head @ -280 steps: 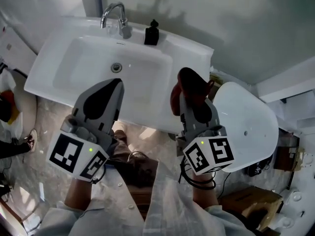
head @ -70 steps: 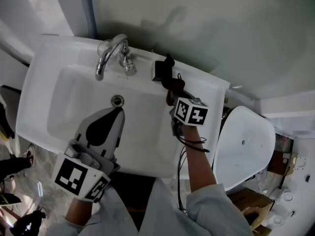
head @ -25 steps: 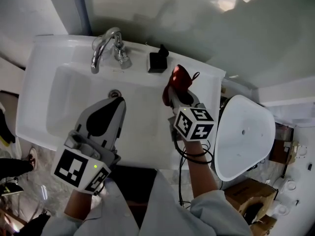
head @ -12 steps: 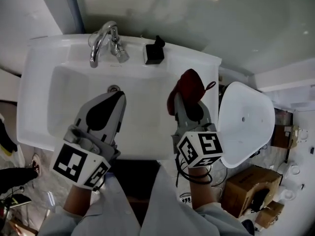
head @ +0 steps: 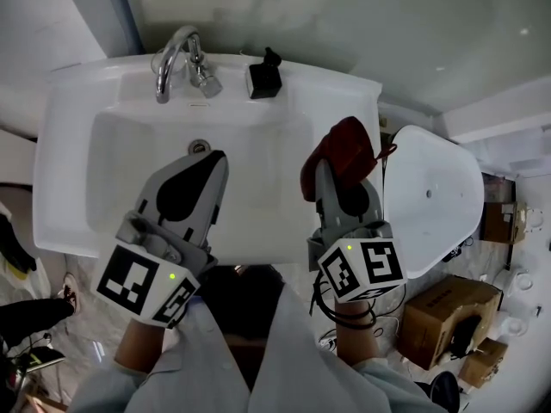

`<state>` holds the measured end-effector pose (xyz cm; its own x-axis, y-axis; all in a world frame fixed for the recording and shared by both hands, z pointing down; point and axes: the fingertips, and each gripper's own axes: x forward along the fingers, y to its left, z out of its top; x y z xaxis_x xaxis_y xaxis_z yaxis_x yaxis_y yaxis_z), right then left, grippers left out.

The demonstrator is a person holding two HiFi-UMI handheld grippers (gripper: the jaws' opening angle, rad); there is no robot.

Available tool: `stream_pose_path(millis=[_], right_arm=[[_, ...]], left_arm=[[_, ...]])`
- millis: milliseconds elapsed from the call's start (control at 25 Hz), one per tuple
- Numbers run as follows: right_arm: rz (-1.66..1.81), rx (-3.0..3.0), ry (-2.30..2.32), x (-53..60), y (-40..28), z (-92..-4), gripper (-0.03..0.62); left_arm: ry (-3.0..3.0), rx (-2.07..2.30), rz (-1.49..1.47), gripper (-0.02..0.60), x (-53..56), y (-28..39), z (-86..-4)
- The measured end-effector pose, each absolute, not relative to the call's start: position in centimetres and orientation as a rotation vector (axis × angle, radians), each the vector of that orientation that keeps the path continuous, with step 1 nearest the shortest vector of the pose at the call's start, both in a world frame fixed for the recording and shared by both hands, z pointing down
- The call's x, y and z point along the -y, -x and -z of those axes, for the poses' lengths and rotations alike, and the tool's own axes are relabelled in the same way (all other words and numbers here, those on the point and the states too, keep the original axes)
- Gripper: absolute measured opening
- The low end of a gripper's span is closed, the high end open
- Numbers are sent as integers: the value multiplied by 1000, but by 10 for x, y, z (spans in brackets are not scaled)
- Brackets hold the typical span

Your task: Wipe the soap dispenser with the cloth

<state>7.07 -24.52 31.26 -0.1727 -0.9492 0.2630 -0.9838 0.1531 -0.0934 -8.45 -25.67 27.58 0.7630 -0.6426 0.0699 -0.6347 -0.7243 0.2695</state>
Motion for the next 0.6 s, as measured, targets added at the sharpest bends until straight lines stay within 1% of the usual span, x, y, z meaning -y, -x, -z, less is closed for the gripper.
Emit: stream_pose_path(millis=[240,600], right_arm=[[-388,2330,-1914,228,-79,-304,55],[-341,2335,-1909,160,-120,-298,55]], left_arm=[[-2686,1025,37,-3,236,74,-270],[-2697,1081,37,-3,176,41,-258]])
